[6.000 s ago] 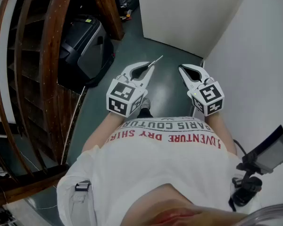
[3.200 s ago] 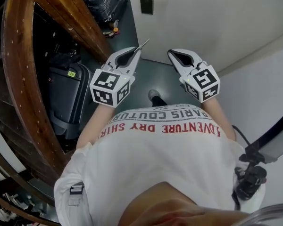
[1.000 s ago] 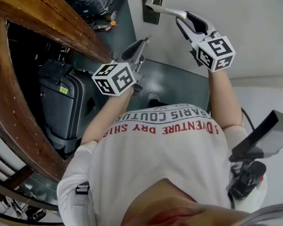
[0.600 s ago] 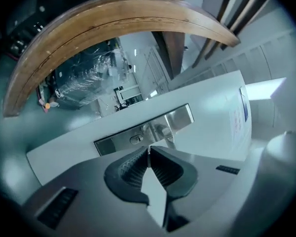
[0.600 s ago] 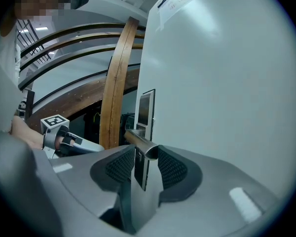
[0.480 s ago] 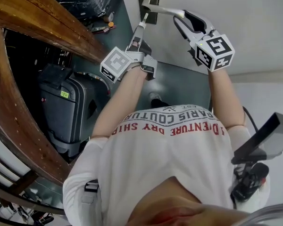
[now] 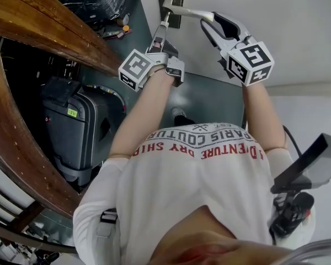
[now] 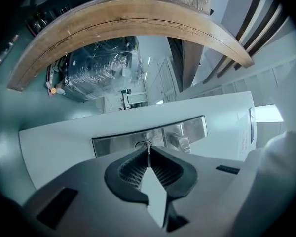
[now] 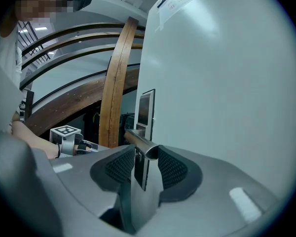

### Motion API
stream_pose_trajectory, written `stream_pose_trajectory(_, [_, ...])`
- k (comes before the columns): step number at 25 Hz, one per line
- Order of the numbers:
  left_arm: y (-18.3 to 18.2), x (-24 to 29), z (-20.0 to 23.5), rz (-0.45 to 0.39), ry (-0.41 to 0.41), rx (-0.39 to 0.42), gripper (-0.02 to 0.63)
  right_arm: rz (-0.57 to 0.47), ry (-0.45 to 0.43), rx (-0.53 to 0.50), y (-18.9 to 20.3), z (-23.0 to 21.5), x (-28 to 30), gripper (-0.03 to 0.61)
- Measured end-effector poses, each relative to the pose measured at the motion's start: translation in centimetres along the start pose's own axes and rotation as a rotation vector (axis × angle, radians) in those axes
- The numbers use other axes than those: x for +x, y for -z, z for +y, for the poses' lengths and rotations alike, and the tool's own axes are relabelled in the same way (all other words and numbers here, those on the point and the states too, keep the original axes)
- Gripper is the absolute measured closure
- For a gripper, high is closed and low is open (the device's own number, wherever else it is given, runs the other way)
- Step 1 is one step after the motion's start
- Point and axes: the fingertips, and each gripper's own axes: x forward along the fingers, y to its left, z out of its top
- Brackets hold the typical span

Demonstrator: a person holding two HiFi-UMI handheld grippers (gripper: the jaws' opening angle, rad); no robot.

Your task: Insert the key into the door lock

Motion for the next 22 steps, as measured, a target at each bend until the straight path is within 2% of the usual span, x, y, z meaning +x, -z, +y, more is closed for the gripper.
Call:
stream_pose_trajectory(9, [0.3, 0.3, 0.2, -0.012, -0.004, -0.037, 0.591, 0.0, 0.003, 0.001, 0.1, 0.0, 0.1, 0.453])
stream_pose_trajectory(22, [0.5, 1.5, 0.2, -0.073, -0.009, -0.11, 0.591, 0.01, 0.0, -0.014, 0.0, 0.2, -0.1, 0.453])
